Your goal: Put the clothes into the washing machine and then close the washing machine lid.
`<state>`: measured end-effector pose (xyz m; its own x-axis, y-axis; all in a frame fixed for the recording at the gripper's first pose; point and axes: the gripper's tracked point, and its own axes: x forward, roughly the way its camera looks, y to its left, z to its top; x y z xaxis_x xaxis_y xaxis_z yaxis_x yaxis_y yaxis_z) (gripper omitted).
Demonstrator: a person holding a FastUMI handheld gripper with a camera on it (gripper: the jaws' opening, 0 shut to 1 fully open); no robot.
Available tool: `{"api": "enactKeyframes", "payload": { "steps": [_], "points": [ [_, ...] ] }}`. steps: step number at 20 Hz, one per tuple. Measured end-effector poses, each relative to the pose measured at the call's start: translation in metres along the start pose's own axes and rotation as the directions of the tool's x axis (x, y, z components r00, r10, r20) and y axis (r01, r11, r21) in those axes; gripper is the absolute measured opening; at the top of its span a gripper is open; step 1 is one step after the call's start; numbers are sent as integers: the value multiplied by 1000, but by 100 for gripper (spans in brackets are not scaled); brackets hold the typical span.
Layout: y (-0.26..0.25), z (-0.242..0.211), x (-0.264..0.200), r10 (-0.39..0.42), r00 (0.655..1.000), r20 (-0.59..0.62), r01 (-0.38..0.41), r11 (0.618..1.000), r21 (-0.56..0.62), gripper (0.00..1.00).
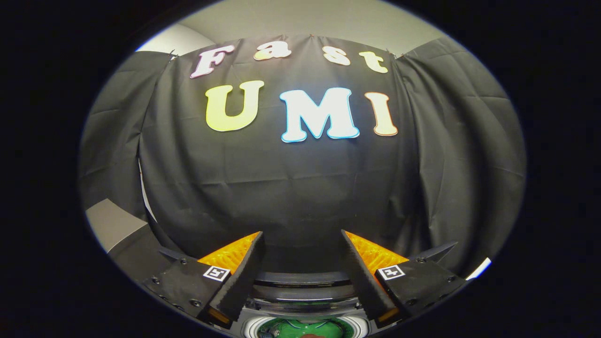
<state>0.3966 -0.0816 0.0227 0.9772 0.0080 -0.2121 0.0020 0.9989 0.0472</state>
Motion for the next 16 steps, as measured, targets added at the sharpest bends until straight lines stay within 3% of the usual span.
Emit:
{"api": "enactKeyframes", "payload": {
  "steps": [12,16],
  "points": [
    [2,-17,-42,0,999,32,1,1000,-5,98],
    [3,-29,-58,-2,1000,-6,2,1000,-5,98]
  ]
}}
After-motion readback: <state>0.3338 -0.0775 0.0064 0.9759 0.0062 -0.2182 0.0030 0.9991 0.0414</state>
